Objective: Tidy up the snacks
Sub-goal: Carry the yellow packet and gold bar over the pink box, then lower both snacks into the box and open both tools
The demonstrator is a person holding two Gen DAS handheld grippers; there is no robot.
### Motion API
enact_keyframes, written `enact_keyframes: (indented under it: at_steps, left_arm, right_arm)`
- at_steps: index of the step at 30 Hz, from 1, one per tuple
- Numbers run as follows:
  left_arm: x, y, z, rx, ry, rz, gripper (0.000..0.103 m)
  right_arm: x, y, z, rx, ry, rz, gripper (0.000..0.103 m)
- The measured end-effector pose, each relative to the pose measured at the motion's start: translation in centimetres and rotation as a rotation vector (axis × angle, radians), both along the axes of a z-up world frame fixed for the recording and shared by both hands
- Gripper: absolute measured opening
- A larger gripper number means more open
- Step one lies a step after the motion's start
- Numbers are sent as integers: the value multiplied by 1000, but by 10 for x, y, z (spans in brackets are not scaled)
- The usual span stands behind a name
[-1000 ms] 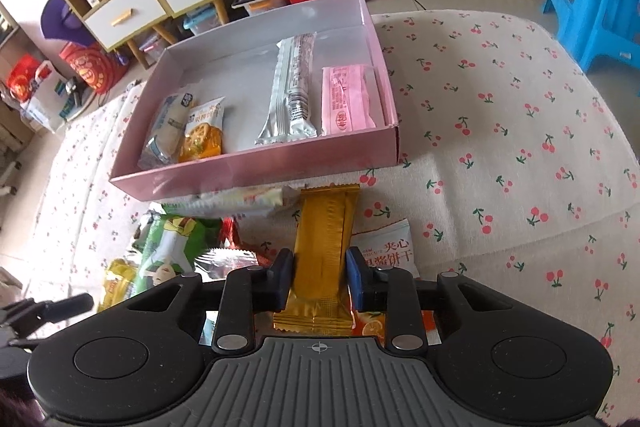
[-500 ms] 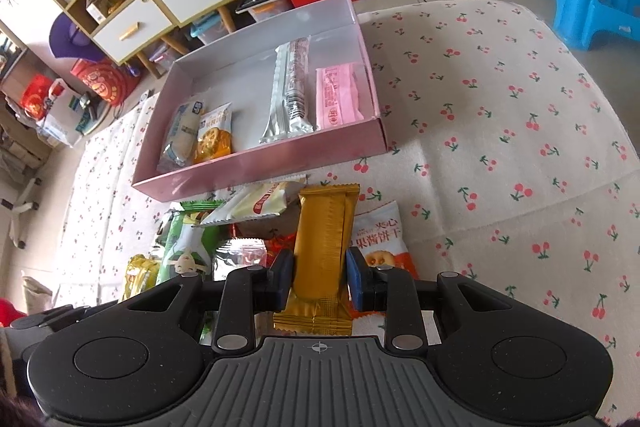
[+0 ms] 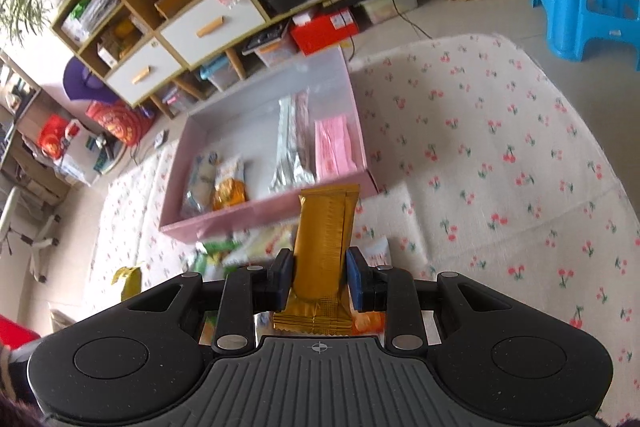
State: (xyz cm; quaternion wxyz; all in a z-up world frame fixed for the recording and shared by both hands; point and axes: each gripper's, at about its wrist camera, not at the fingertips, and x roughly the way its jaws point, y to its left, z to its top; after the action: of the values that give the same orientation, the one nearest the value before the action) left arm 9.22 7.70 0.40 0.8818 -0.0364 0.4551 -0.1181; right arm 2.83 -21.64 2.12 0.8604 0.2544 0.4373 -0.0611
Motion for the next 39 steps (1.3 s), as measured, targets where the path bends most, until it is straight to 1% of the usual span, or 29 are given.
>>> enact_keyframes:
  at_steps: [3,6,10,13,17,22,24,31,33,35,39]
  left_arm:
    - [14,-11,7,-15,-20,-8,48]
    - [33,-29,12,-24,-31,-53,48]
    - [57,-51,6,-45,-32,-91,48]
    - [70,-66,1,-35,-41,-104,49]
    - [89,-79,-7,-67,-31,-107,49]
    - [107,-98,-22,-47,-26,-123,49]
    - [113,-102,-26,-51,-25,-126,49]
    - [132,-110,-35,-59,-20,-117,49]
    - [135,-111,-36,-59,-20,-114,47]
    - [137,-114,-37,-60,-23,-114,38]
    - [141,-116,-40,-66,-4,-107,38]
  right_arm:
    - [21,-7,0,43,-10,-16,27]
    - [44,-15,-4,90,-8,-15,27]
    - [71,-21,-10,106,-35,1,27]
    - [88,-25,-16,89,-42,8,27]
    - [106,-29,-23,47,-57,25,27]
    - [127,-31,-35,-3,-71,56,27]
    - [133,-31,-40,-20,-75,70,27]
    - [149,-35,-51,-31,-74,78,27]
    - [151,-36,-53,-30,-77,81,27]
    - [152,-37,-54,-29,-82,85,27]
    - [154,-38,-55,-30,-86,78,28]
